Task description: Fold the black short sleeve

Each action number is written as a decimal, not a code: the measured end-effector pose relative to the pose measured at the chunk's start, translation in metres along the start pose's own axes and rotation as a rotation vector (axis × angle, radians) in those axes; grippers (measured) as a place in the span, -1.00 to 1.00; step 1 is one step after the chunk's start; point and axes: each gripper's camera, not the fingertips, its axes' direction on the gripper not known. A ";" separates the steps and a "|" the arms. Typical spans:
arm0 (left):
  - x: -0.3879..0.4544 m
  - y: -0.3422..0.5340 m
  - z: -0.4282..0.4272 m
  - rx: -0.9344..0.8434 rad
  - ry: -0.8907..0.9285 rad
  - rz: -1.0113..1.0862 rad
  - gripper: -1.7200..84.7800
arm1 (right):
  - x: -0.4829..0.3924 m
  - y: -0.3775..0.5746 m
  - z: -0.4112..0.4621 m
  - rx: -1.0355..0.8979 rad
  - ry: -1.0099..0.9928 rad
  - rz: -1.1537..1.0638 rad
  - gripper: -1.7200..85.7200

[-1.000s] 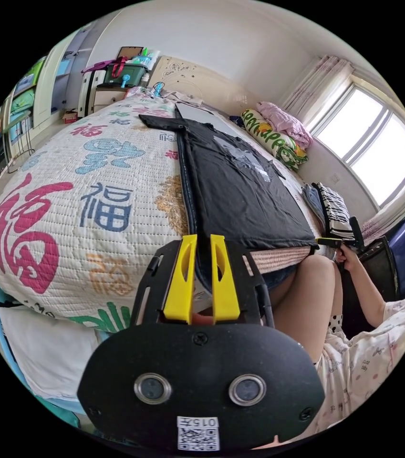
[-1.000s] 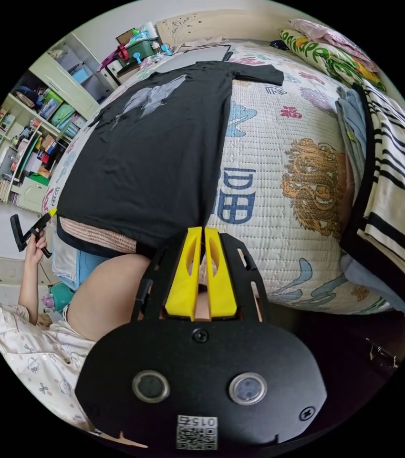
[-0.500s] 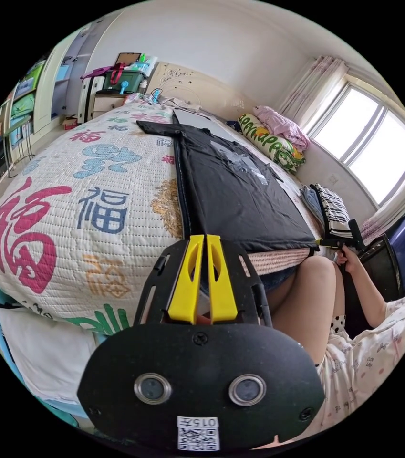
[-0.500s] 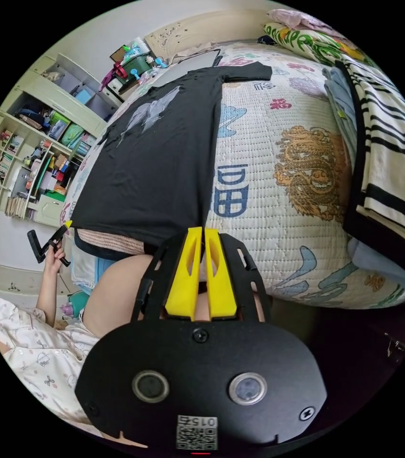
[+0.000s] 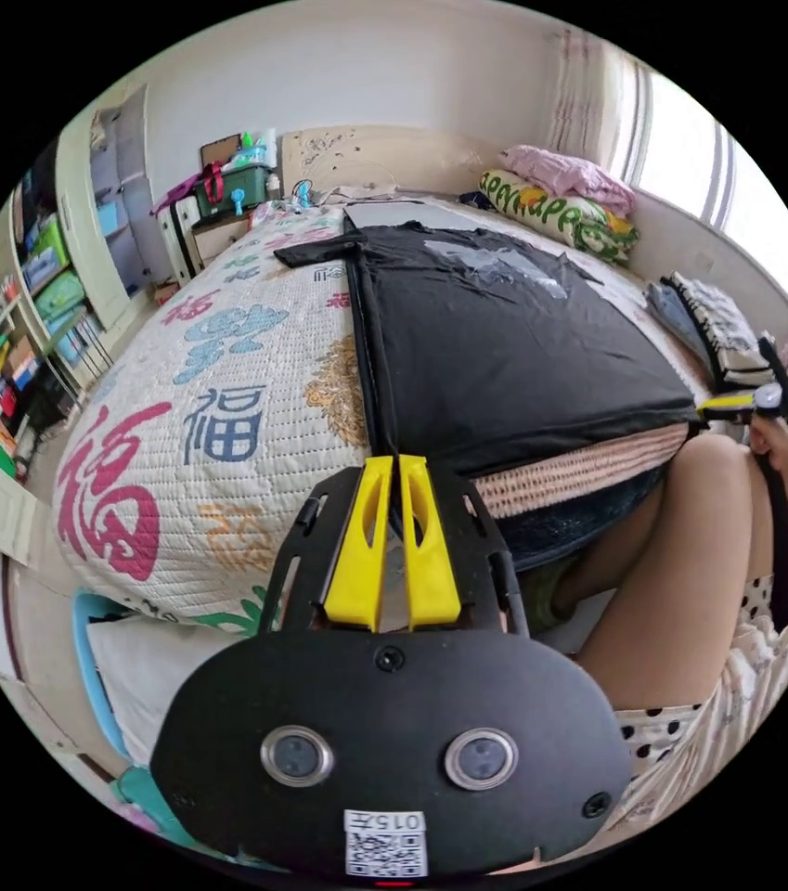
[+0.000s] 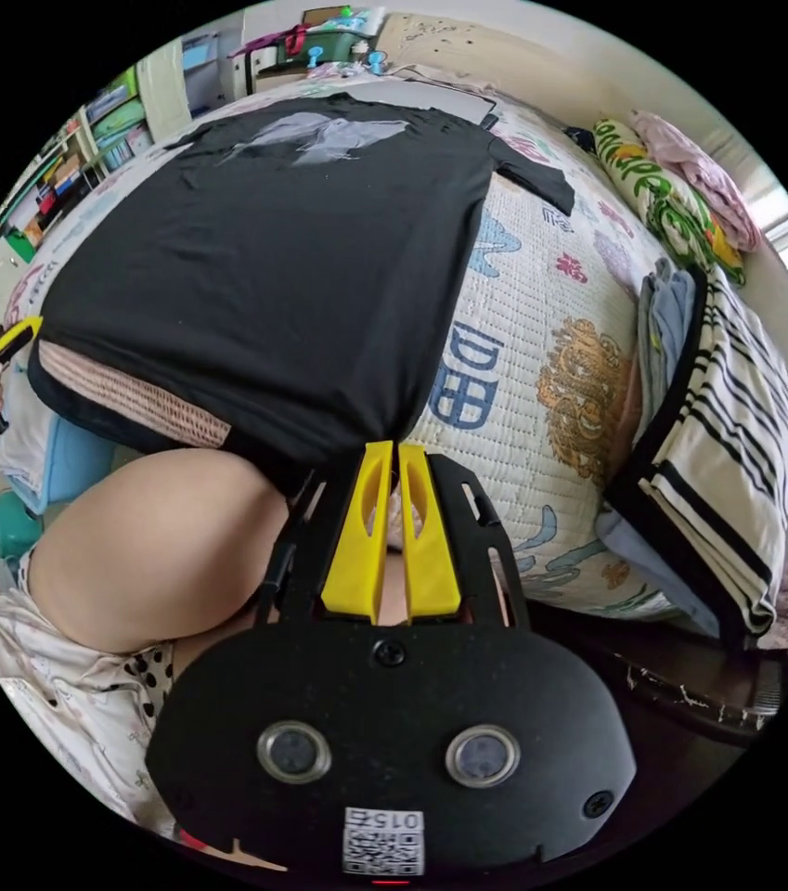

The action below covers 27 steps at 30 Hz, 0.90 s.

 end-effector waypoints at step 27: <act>-0.031 -0.121 -0.032 -0.033 0.020 0.013 -0.93 | 0.079 -0.056 -0.201 0.038 -0.294 0.167 -0.94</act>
